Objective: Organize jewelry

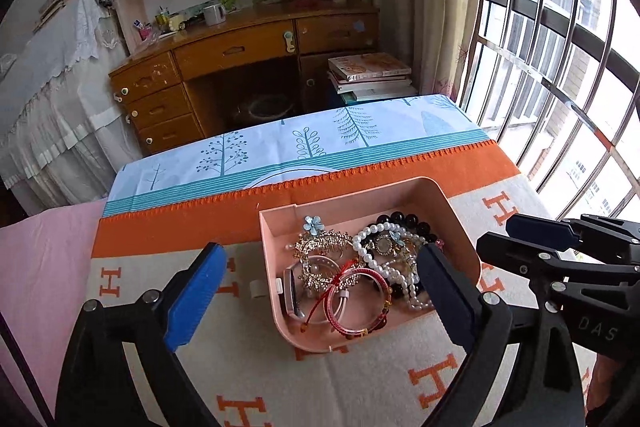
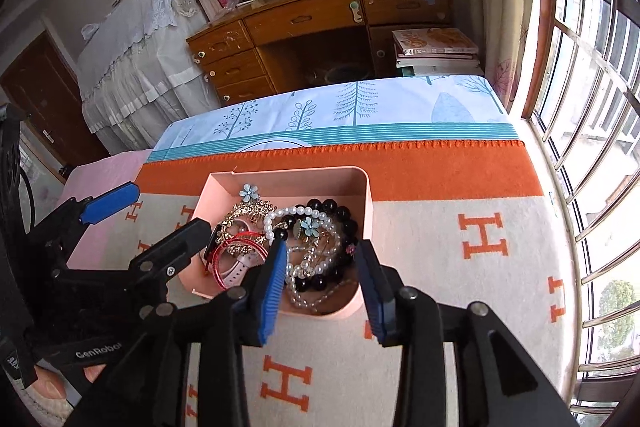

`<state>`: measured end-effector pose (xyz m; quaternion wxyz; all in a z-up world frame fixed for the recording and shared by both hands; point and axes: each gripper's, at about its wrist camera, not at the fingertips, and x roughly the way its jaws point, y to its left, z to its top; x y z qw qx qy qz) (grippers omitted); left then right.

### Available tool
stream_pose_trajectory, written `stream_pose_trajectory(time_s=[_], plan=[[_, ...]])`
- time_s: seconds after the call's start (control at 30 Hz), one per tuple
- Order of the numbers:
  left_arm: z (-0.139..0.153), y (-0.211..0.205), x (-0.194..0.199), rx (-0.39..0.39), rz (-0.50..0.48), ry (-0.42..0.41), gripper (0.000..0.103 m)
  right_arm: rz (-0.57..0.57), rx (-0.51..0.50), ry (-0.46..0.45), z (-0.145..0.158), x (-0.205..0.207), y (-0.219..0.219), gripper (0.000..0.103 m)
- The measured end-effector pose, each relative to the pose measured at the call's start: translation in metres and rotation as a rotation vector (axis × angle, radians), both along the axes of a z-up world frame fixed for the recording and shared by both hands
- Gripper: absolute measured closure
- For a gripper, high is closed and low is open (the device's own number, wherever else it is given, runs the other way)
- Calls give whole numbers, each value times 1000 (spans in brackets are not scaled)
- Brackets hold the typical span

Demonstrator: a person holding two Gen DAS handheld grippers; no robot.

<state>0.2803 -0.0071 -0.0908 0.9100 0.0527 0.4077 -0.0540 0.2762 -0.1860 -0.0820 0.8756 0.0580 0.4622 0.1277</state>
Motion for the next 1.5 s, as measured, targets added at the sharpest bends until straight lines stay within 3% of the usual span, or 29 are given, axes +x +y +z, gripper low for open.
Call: stream_pose_trajectory(time_s=[0.1, 0.17, 0.43, 0.57, 0.67, 0.77, 0.9, 0.97, 1.03, 1.17, 1.5], plan=[[12, 2, -29, 3, 25, -26, 7, -7, 9, -18, 9, -23, -1, 61], [17, 3, -51, 11, 43, -31, 1, -10, 3, -23, 13, -41, 0, 61], [28, 5, -143, 29, 80, 2, 1, -25, -54, -29, 24, -120, 5, 61], [35, 8, -190, 6, 88, -40, 1, -34, -30, -34, 26, -161, 4, 61], [38, 10, -214, -11, 112, -23, 1, -44, -8, -16, 24, -184, 3, 61], [45, 9, -227, 1, 150, 10, 1, -50, 5, -3, 28, -202, 0, 61], [58, 11, -250, -27, 169, -21, 1, -58, 12, -18, 39, -225, -1, 59], [64, 12, -260, -49, 168, -32, 1, -53, 11, -20, 44, -234, 1, 49], [69, 11, -266, -57, 169, -40, 1, -48, 9, -44, 49, -243, 3, 46], [75, 13, -274, -76, 184, -40, 1, -50, -10, -101, 61, -257, 7, 45], [77, 17, -278, -65, 216, -32, 1, -45, -33, -126, 68, -265, 13, 45]])
